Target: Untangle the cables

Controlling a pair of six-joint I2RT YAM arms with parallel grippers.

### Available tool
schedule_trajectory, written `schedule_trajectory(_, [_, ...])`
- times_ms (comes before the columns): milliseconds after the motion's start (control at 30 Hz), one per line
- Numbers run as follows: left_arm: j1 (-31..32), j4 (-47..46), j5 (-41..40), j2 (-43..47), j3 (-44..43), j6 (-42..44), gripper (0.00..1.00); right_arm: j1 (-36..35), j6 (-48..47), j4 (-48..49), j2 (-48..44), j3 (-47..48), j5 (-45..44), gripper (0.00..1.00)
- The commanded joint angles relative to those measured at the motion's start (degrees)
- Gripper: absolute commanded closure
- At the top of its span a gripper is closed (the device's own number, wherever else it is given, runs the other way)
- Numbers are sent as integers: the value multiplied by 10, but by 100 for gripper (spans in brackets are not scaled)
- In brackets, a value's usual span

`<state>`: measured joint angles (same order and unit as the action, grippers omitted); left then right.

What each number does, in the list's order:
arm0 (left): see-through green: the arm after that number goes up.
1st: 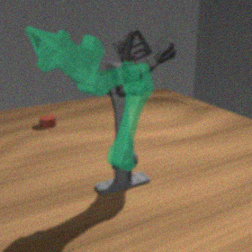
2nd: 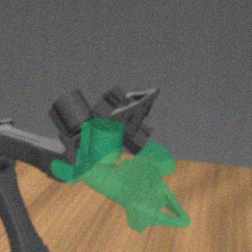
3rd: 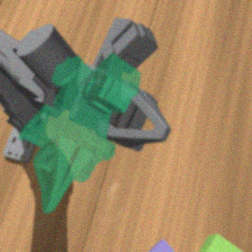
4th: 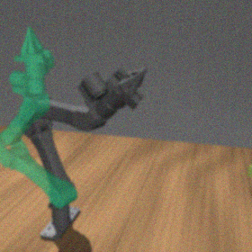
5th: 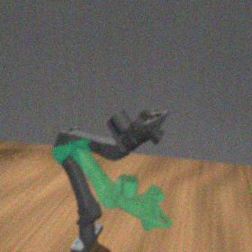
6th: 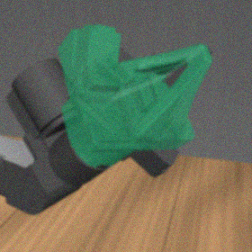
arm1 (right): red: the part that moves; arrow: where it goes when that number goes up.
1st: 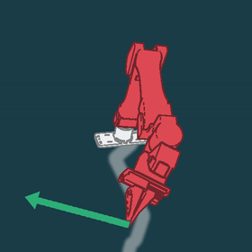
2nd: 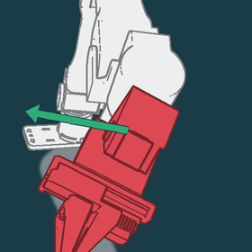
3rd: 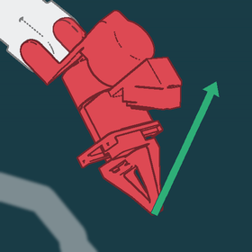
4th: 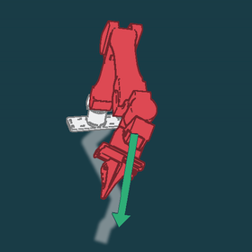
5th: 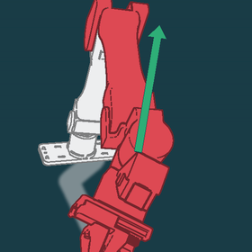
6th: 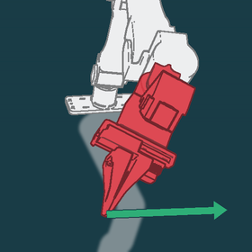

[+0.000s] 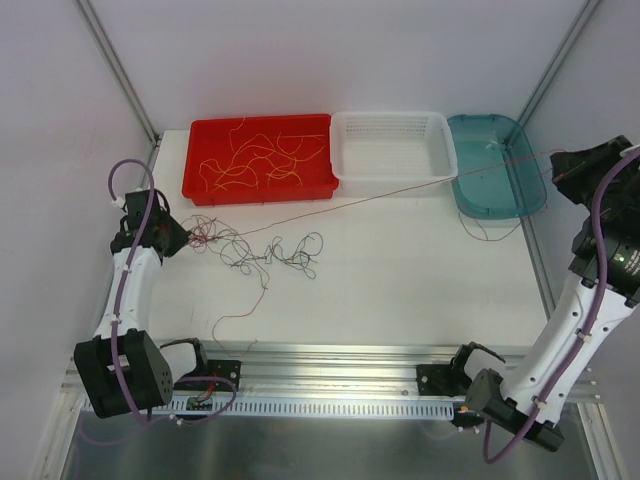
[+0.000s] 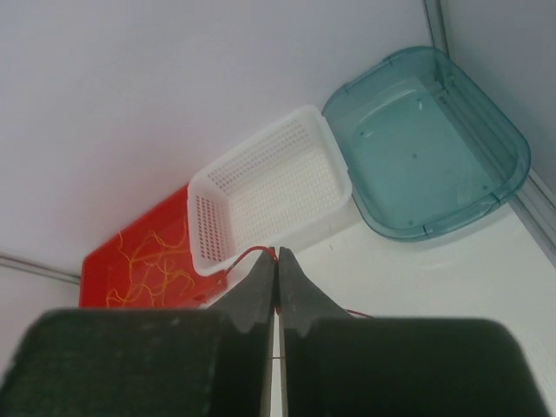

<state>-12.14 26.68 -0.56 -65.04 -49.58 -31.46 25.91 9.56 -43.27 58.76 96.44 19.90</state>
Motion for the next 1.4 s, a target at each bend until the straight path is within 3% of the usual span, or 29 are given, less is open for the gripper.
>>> schedule_trajectory(0, [-26, 0, -31, 1, 4, 23, 100, 75, 59, 27, 13, 60, 78, 99])
schedule_trajectory(133, [-56, 4, -86, 8, 10, 22, 100, 110, 132, 75, 21, 39, 133, 99])
schedule_trajectory(267, [-98, 9, -96, 18, 19, 13, 100, 101, 109, 69, 22, -17, 153, 99])
schedule_trajectory(400, [-94, -5, -1, 14, 13, 36, 100, -11, 15, -10, 19, -87, 53, 99])
schedule_trajectory(533, [-36, -18, 77, 22, 22, 71, 100, -106, -21, -7, -19, -248, -49, 97])
schedule_trajectory(600, [-4, -22, 106, 32, 31, 83, 100, -131, -24, 12, -29, -351, -94, 84])
schedule_trajectory(633, [36, -23, 112, 36, 35, 86, 100, -136, -25, 17, -33, -379, -106, 66])
schedule_trajectory(733, [86, -35, 127, 59, 55, 91, 100, -177, -23, 31, -51, -458, -141, 38])
schedule_trajectory(800, [120, -45, 137, 72, 68, 94, 100, -235, -24, 44, -66, -477, -148, 28])
schedule_trajectory(900, [167, -48, 146, 84, 70, 102, 100, -325, -37, 80, -79, -481, -114, 27])
schedule_trajectory(1033, [185, -48, 165, 96, 75, 112, 100, -455, -40, 161, -78, -482, -94, 27])
schedule_trajectory(1167, [185, -47, 173, 121, 79, 130, 100, -580, -13, 183, 6, -436, -177, 27])
schedule_trajectory(1367, [185, -48, 174, 151, 91, 130, 100, -654, 81, 256, 143, -373, -271, 28])
